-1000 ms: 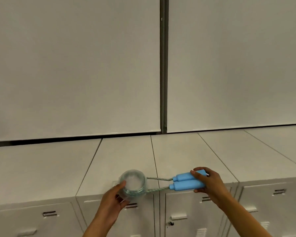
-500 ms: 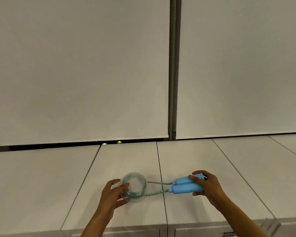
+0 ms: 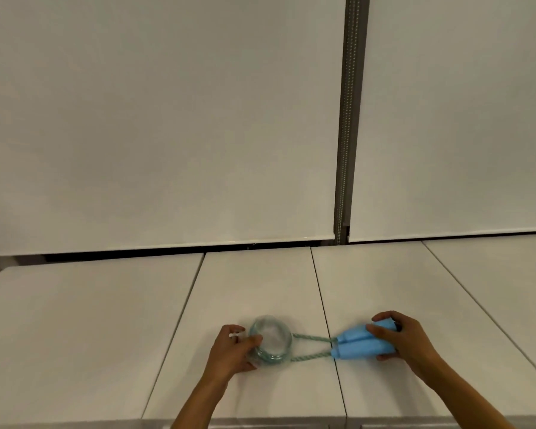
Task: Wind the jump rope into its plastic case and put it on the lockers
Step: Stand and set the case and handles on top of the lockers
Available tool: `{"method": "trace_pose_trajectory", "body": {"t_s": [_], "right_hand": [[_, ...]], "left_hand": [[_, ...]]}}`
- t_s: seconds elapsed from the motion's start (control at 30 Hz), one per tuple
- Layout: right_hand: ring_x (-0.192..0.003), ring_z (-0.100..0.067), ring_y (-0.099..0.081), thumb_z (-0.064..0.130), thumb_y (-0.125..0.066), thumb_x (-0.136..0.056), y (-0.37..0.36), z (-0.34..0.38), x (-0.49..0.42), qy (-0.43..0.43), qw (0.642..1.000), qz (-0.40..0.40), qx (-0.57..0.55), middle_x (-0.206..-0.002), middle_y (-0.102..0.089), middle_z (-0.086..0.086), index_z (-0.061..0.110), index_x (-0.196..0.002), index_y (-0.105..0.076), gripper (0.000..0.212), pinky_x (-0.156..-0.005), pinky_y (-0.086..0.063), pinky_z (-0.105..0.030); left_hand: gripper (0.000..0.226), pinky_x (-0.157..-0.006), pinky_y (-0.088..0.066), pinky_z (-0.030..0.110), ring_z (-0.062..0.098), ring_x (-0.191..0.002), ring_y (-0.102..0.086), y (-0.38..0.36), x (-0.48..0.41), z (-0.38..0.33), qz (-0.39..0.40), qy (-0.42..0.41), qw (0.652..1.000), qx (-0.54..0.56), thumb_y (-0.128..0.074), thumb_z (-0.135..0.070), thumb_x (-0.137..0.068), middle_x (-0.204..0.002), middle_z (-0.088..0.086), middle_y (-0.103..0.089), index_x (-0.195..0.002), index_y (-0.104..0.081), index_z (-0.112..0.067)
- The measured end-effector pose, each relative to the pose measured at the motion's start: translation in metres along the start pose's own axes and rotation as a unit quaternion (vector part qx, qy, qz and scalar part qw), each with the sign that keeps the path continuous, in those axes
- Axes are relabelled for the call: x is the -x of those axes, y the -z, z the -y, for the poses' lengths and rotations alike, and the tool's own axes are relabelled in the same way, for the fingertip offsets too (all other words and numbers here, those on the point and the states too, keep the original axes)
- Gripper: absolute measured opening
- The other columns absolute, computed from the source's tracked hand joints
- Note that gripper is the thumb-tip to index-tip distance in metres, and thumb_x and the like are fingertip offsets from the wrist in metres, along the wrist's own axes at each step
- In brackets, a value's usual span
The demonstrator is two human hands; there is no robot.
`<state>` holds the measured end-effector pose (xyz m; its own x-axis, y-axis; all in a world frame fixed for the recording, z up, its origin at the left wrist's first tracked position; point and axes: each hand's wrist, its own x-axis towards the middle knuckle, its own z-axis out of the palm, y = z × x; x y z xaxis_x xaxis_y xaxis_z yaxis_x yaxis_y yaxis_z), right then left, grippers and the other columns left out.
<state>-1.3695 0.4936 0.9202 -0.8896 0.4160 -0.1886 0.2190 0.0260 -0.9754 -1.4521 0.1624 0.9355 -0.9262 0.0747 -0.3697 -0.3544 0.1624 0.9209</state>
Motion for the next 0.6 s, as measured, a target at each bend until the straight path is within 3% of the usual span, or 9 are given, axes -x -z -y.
{"method": "trace_pose_trajectory", "body": {"t_s": [0.17,0.37,0.5,0.6], "right_hand": [[-0.081,-0.033,-0.069,0.009,-0.08,-0.075,-0.002,-0.003,-0.01,0.02,0.998,0.0,0.06,-0.094,-0.066,-0.02,0.006,-0.096,-0.066,0.025,-0.05,-0.057,-0.034],[-0.078,-0.02,-0.065,0.022,-0.078,-0.08,0.004,-0.009,-0.016,0.067,0.976,-0.026,0.204,-0.086,-0.066,-0.003,0.021,-0.089,-0.065,0.016,-0.052,-0.048,-0.019],[-0.085,-0.01,-0.059,0.027,-0.076,-0.082,0.007,-0.013,-0.017,0.097,0.955,-0.029,0.279,-0.094,-0.064,0.004,0.026,-0.095,-0.062,0.019,-0.067,-0.041,-0.017],[-0.092,-0.013,-0.058,0.027,-0.076,-0.081,0.001,-0.019,-0.016,0.105,0.953,-0.031,0.284,-0.1,-0.061,0.003,0.029,-0.094,-0.061,0.02,-0.072,-0.041,-0.021]], "left_hand": [[0.05,-0.063,-0.06,0.043,0.028,-0.085,-0.066,0.007,-0.009,0.011,-0.012,-0.034,0.997,-0.064,-0.082,-0.02,-0.071,-0.104,0.012,-0.059,-0.11,-0.05,-0.014],[0.048,-0.047,-0.053,0.029,0.016,-0.084,-0.061,0.013,-0.01,0.006,0.013,-0.079,0.971,-0.226,-0.076,-0.043,-0.074,-0.1,-0.004,-0.056,-0.109,-0.05,-0.022],[0.037,-0.065,-0.057,0.033,0.004,-0.082,-0.055,0.012,-0.013,0.004,0.018,-0.107,0.946,-0.305,-0.067,-0.049,-0.08,-0.091,-0.017,-0.052,-0.104,-0.052,-0.025],[0.043,-0.076,-0.055,0.033,0.008,-0.089,-0.055,0.014,-0.018,0.011,0.007,-0.108,0.937,-0.331,-0.064,-0.051,-0.081,-0.102,-0.007,-0.054,-0.113,-0.055,-0.023]]}}
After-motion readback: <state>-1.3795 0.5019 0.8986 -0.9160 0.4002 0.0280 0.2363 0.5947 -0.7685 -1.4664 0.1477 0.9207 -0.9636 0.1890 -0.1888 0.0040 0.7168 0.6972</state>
